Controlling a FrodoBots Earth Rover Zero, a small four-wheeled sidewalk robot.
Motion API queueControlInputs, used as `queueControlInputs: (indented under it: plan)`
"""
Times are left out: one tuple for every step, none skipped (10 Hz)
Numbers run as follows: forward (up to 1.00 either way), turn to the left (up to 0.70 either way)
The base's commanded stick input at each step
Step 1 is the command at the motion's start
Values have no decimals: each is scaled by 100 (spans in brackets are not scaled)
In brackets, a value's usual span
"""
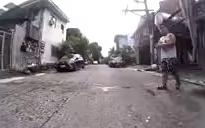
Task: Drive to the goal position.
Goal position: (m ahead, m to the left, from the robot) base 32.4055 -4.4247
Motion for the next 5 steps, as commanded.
queueControlInputs:
  plan:
    - [70, 11]
    - [70, 0]
    - [70, 0]
    - [70, 0]
    - [70, 0]
